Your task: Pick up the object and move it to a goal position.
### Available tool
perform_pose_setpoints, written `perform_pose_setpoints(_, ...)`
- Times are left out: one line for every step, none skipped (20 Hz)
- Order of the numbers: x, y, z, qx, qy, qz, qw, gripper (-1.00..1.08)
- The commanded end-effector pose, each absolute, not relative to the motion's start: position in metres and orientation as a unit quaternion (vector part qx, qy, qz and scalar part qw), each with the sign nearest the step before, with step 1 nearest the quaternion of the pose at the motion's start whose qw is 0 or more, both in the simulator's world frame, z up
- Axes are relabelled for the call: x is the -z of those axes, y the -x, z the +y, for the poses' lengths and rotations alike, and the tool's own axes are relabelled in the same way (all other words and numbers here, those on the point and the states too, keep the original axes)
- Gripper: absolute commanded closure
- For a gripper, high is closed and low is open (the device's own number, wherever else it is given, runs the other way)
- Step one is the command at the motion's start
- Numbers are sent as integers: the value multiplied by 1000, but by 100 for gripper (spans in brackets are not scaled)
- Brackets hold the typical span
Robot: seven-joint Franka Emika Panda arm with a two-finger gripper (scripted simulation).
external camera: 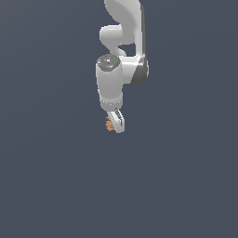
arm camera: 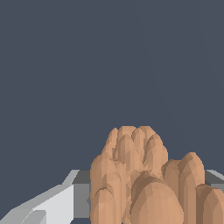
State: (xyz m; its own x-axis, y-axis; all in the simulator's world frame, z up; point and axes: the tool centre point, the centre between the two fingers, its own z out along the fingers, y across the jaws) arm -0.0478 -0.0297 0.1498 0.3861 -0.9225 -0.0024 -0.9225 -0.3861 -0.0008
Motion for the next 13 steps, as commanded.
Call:
perform_pose_setpoints(-158,59,-30,-1,833,554,1,108)
perform_pose_setpoints(-161,62,-30,-1,833,554,1,108)
perform_pose_setpoints(-163,65,-30,-1,833,554,1,108)
perform_pose_setpoints(-166,68,-29,-1,832,554,1,108)
perform_pose_setpoints(-168,71,-29,-1,832,554,1,108)
perform_pose_setpoints(-170,73,-30,-1,832,554,1,108)
perform_pose_setpoints(-171,75,-30,-1,832,554,1,108)
perform_pose_setpoints(-173,76,-30,0,832,554,0,108)
perform_pose_setpoints(-174,77,-30,0,832,554,0,108)
perform_pose_setpoints(-175,78,-30,0,832,554,0,108)
perform_pose_setpoints(-175,79,-30,0,832,554,0,108)
perform_pose_setpoints(-176,79,-30,0,832,554,0,108)
perform_pose_setpoints(-176,79,-30,0,832,554,0,108)
